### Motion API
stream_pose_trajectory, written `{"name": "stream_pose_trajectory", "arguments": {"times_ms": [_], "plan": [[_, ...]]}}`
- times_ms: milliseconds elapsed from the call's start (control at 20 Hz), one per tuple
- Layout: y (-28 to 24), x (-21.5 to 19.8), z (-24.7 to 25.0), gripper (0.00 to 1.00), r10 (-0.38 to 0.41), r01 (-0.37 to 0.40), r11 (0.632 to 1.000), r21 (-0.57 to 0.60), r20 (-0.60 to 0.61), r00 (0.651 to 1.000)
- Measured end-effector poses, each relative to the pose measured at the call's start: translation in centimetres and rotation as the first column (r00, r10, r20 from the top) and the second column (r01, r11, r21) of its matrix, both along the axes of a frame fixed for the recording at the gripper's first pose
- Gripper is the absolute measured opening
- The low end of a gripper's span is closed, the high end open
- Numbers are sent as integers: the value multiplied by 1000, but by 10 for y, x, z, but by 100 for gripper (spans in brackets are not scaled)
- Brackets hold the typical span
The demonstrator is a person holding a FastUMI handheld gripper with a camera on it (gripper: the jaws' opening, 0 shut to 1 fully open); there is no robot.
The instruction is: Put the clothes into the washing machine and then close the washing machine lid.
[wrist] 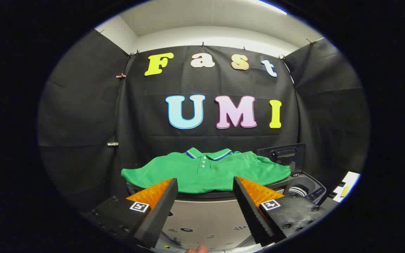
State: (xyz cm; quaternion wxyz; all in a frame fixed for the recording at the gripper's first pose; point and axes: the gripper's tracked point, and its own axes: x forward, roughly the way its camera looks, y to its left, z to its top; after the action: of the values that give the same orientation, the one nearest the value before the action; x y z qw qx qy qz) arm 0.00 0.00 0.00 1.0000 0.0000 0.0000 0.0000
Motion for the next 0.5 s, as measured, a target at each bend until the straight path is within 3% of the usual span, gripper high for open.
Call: {"name": "stream_pose_trajectory", "arguments": {"times_ms": [500], "plan": [[6, 1, -3, 99, 8, -8, 1000, 2, -5, 1000]]}}
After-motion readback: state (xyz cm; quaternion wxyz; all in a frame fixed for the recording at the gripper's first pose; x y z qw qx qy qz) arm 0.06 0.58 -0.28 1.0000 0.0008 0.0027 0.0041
